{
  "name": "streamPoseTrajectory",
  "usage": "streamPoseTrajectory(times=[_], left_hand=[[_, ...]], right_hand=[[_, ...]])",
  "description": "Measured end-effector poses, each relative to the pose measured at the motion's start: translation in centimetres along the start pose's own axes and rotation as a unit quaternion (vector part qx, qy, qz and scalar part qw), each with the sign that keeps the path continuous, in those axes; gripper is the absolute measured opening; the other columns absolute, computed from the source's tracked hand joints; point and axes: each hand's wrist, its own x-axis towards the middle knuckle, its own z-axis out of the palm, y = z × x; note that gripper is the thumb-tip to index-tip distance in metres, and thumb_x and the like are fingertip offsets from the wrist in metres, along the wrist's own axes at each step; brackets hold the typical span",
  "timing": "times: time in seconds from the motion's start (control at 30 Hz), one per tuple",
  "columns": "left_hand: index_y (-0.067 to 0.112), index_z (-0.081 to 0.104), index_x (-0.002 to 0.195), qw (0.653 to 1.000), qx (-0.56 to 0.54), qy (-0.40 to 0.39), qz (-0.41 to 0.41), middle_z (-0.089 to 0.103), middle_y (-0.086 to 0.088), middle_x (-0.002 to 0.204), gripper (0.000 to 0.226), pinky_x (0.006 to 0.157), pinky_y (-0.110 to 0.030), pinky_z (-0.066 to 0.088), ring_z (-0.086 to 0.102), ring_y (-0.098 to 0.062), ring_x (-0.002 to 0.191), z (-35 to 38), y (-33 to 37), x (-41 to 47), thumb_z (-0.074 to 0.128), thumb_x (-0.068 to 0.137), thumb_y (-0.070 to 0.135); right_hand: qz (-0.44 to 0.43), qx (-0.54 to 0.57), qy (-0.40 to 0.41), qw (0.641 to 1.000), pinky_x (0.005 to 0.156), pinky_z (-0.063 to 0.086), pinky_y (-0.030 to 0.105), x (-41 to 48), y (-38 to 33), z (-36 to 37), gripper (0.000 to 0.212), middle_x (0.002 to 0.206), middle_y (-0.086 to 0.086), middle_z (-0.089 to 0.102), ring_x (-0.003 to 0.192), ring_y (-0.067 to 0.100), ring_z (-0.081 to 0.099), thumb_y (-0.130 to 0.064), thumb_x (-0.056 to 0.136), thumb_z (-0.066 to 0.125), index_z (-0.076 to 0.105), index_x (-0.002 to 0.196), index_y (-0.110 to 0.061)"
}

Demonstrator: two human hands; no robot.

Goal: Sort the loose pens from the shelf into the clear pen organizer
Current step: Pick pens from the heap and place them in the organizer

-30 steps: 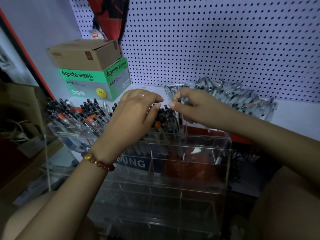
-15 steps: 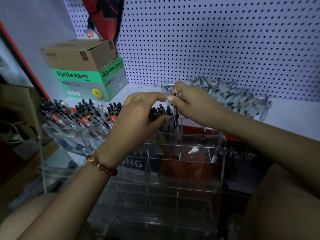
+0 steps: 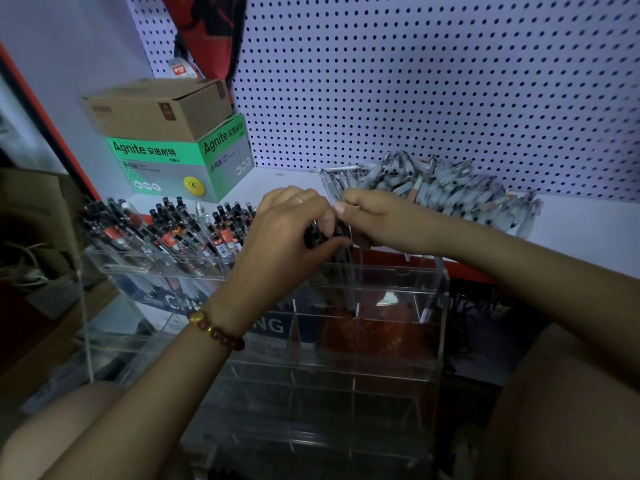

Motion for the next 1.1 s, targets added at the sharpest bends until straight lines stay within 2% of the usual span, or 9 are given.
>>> streamPoseTrajectory(times=[0.1, 0.2, 0.3, 0.4, 0.47, 0.57, 0.73, 0.87, 1.1], left_hand=[[0.025, 0.039, 0.071, 1.000, 0.001, -0.005, 0.010, 0.047, 0.010, 0.071, 0.036, 0.077, -0.027, 0.028, 0.039, -0.010, 0.074, 0.1, 0.3, 0.1, 0.074, 0.079, 0.028], [0.025, 0.048, 0.070, 0.998, -0.008, -0.068, 0.016, 0.052, 0.009, 0.078, 0.027, 0.077, -0.029, 0.030, 0.042, -0.011, 0.081, -0.6, -0.2, 0.3, 0.072, 0.076, 0.037], [0.027, 0.065, 0.071, 0.989, 0.028, -0.139, 0.053, 0.058, 0.008, 0.102, 0.026, 0.091, -0.038, 0.035, 0.048, -0.017, 0.103, -1.3, -0.5, 0.1, 0.070, 0.071, 0.053], [0.027, 0.069, 0.071, 0.981, 0.094, -0.148, 0.082, 0.056, 0.003, 0.124, 0.037, 0.107, -0.046, 0.024, 0.043, -0.021, 0.120, -1.8, 0.0, -0.2, 0.058, 0.072, 0.063], [0.028, 0.071, 0.075, 0.976, 0.130, -0.152, 0.085, 0.052, 0.000, 0.134, 0.035, 0.112, -0.049, 0.015, 0.038, -0.022, 0.125, -1.9, 0.5, -0.4, 0.066, 0.067, 0.062], [0.027, 0.070, 0.087, 0.960, 0.194, -0.183, 0.082, 0.044, -0.008, 0.140, 0.045, 0.110, -0.055, 0.008, 0.033, -0.025, 0.128, -1.1, 0.7, -1.6, 0.082, 0.052, 0.053], [0.020, 0.065, 0.092, 0.956, 0.257, -0.121, 0.078, 0.038, -0.011, 0.134, 0.053, 0.105, -0.058, 0.013, 0.035, -0.028, 0.122, 0.3, 1.1, -2.8, 0.092, 0.047, 0.015], [0.019, 0.066, 0.091, 0.949, 0.285, -0.084, 0.108, 0.037, -0.010, 0.131, 0.045, 0.105, -0.064, 0.019, 0.035, -0.032, 0.123, 0.1, 1.4, -3.2, 0.087, 0.053, 0.010], [0.022, 0.066, 0.095, 0.940, 0.304, -0.086, 0.130, 0.036, -0.010, 0.127, 0.046, 0.104, -0.067, 0.014, 0.032, -0.036, 0.127, -0.3, 0.8, -3.3, 0.084, 0.057, 0.004]], right_hand=[[-0.004, -0.047, 0.028, 0.999, 0.066, 0.039, 0.033, -0.5, 0.0, -0.3, 0.048, 0.071, 0.009, 0.048, 0.062, 0.016, 0.043, -0.037, 0.103, 0.030, 0.051, 0.085, 0.002], [0.019, -0.102, 0.031, 0.994, 0.062, 0.036, 0.026, -0.9, 0.6, -0.9, 0.030, 0.075, -0.005, 0.049, 0.064, 0.007, 0.044, -0.026, 0.103, 0.035, 0.058, 0.096, -0.008], [0.034, -0.157, -0.041, 0.986, 0.065, 0.035, 0.019, -1.2, 1.6, -1.1, 0.022, 0.100, -0.006, 0.050, 0.077, 0.002, 0.046, -0.029, 0.100, 0.043, 0.055, 0.116, -0.019], [0.053, -0.129, -0.093, 0.986, 0.069, 0.037, 0.022, -1.3, 2.2, -1.0, 0.013, 0.087, -0.013, 0.053, 0.077, 0.001, 0.050, -0.029, 0.101, 0.043, 0.054, 0.094, -0.029], [0.060, -0.118, -0.119, 0.984, 0.069, 0.043, 0.023, -1.3, 2.4, -1.0, 0.019, 0.084, -0.011, 0.057, 0.075, 0.002, 0.054, -0.022, 0.100, 0.046, 0.054, 0.085, -0.029], [0.059, -0.184, -0.116, 0.974, 0.078, 0.050, 0.032, -1.4, 2.5, -0.4, 0.016, 0.097, -0.003, 0.063, 0.087, 0.015, 0.061, -0.022, 0.096, 0.054, 0.065, 0.108, -0.021], [0.075, -0.178, -0.043, 0.980, 0.070, 0.048, 0.030, -1.7, 2.3, 0.0, 0.017, 0.088, -0.003, 0.065, 0.081, 0.015, 0.061, -0.029, 0.095, 0.056, 0.071, 0.098, -0.019], [0.092, -0.137, -0.006, 0.986, 0.056, 0.039, 0.021, -2.2, 2.3, 0.2, 0.017, 0.080, -0.008, 0.068, 0.060, -0.004, 0.049, -0.030, 0.094, 0.058, 0.073, 0.096, -0.023], [0.112, -0.053, 0.030, 0.992, 0.041, 0.032, 0.009, -2.4, 2.6, 0.7, 0.012, 0.073, -0.003, 0.073, 0.040, -0.009, 0.049, -0.030, 0.089, 0.066, 0.076, 0.088, -0.023]])
